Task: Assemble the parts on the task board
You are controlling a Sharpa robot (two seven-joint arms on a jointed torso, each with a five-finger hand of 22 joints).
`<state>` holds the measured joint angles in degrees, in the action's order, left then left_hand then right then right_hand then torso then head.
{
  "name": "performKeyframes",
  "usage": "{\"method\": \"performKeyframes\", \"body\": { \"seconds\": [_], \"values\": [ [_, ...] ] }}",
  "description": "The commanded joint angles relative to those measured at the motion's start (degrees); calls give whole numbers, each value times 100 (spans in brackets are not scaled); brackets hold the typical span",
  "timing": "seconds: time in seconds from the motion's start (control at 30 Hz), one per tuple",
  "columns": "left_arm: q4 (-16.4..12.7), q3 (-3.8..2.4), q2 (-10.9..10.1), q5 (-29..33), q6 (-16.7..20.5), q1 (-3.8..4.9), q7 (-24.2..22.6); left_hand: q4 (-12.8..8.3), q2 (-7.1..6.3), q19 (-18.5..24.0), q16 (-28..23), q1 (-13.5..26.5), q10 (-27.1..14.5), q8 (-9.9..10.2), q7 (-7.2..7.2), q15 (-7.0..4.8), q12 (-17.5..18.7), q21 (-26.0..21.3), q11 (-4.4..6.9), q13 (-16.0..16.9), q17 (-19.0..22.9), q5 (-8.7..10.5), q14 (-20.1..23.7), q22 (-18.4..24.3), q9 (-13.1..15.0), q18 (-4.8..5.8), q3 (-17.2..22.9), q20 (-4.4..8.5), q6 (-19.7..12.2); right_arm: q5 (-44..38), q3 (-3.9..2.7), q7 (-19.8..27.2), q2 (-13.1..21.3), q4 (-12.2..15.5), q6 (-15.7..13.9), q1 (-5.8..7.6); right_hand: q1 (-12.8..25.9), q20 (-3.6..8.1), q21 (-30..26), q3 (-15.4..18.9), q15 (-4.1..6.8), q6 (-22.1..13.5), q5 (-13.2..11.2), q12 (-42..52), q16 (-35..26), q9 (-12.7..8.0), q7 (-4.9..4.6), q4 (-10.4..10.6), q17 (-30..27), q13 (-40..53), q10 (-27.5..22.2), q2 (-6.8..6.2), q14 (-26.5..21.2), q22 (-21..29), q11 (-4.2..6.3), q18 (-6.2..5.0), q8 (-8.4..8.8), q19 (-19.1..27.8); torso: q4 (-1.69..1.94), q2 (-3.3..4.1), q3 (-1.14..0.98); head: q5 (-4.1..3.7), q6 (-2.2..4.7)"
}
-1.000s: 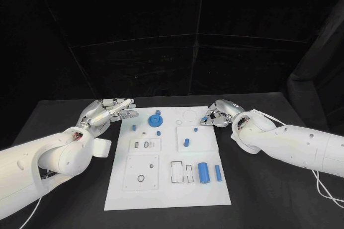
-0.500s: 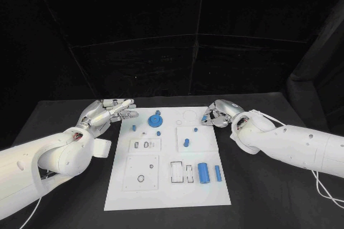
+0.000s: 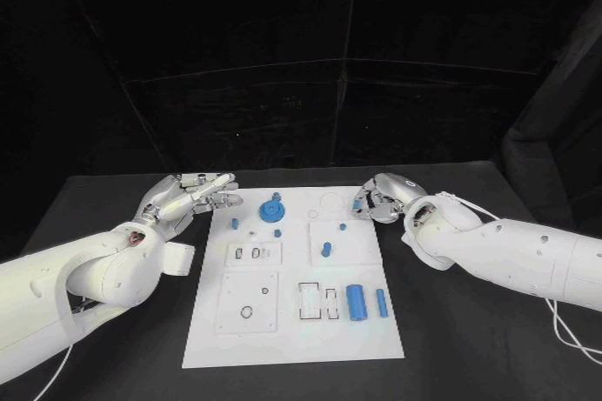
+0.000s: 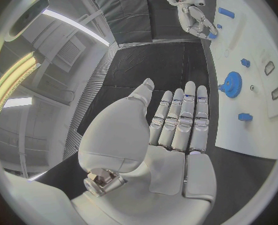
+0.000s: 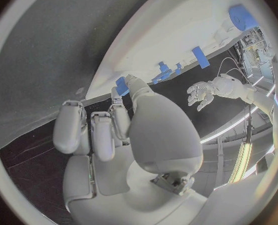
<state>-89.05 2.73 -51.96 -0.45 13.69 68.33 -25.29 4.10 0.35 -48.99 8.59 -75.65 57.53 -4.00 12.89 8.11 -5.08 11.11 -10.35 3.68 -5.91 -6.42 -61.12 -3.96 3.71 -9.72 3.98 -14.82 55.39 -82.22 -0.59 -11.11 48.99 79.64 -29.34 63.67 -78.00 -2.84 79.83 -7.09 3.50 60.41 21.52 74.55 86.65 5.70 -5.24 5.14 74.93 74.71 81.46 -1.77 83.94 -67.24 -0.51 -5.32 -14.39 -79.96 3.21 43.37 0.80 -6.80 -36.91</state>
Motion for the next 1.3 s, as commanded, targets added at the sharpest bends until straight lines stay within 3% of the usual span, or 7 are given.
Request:
{"method": "performKeyframes", "body": {
  "seconds": [0.03, 0.37, 0.57, 0.8, 1.03, 1.17, 1.3],
  "values": [
    [-5, -5, 4, -21, -82, 6, 4, -26, 45, -54, -30, 10, -13, 23, 38, 7, 40, -20, -20, -6, 2, 32, -32, 10, -7, -87, -5, 0, -12, -19, -4, 160, 21, 88, -221, 10, 147, -9, 40, -188, -24, 7, 64, 32, 13, -23, -28, 32, 826, 239, 18, -89, 463, -30, -22, 99, 19, -43, -1, -1, 0, -1, -2],
    [-31, -5, -11, -21, -76, 8, 19, -29, 46, -56, -33, 13, -20, 26, 40, 9, 45, -23, -22, -6, 2, 32, -33, 10, -7, -86, -7, -1, -19, 116, -26, 12, 175, 487, -70, 42, 448, -10, 94, -669, -26, 53, 110, 69, 34, -43, -22, 75, 876, 277, 53, -301, 474, -146, -19, 119, 29, -93, 13, -10, 15, 6, 3],
    [-42, -5, -17, -21, -67, 10, 22, -31, 47, -56, -34, 14, -22, 26, 40, 9, 47, -25, -23, -6, 2, 31, -33, 10, -7, -86, -8, -2, -21, 78, -41, -256, 143, 754, 208, 249, 520, -7, 135, -773, -21, 95, -1, 77, 46, -39, -10, 66, 901, 285, 62, -363, 479, -241, -11, 136, 15, -131, 7, -26, 26, 38, -2],
    [-4, -5, 9, -21, -60, 11, 17, -32, 47, -57, -35, 14, -22, 26, 39, 10, 47, -26, -23, -5, 2, 31, -34, 10, -7, -86, -9, -2, -21, -240, -43, -475, -180, 865, 547, 525, 547, -2, 165, -848, -15, 120, -85, 97, 60, -36, -1, 41, 933, 304, 77, -393, 486, -305, -4, 148, 9, -161, 28, -100, 70, 96, -77],
    [66, -5, 31, -21, -45, 13, -3, -34, 51, -57, -37, 14, -19, 24, 34, 10, 46, -27, -21, -4, 1, 31, -35, 10, -6, -86, -8, -2, -18, -603, -38, -475, -748, 687, 825, 605, 540, 0, 180, -890, -13, 124, -101, 121, 70, -36, 2, 22, 953, 325, 91, -393, 490, -339, -1, 154, 10, -176, 77, -172, 108, 267, -175],
    [103, -6, 38, -21, -26, 21, -19, -37, 54, -59, -38, 14, -14, 21, 30, 10, 45, -29, -18, -3, 1, 30, -36, 10, -4, -86, -7, -3, -15, -799, 4, -434, -1130, 533, 1011, 614, 541, 1, 186, -926, -12, 118, -110, 123, 73, -39, -2, 11, 959, 327, 93, -385, 492, -351, -2, 157, 18, -181, 102, -203, 128, 320, -176],
    [126, -6, 54, -21, -14, 31, -30, -37, 54, -59, -38, 14, -14, 21, 30, 10, 45, -29, -18, -3, 1, 30, -36, 10, -4, -86, -7, -3, -15, -973, 151, -403, -1428, 422, 1169, 616, 551, 1, 189, -968, -15, 97, -119, 122, 73, -46, -11, 5, 959, 328, 92, -375, 491, -356, -9, 158, 37, -182, 131, -238, 145, 374, -255]
  ]
}}
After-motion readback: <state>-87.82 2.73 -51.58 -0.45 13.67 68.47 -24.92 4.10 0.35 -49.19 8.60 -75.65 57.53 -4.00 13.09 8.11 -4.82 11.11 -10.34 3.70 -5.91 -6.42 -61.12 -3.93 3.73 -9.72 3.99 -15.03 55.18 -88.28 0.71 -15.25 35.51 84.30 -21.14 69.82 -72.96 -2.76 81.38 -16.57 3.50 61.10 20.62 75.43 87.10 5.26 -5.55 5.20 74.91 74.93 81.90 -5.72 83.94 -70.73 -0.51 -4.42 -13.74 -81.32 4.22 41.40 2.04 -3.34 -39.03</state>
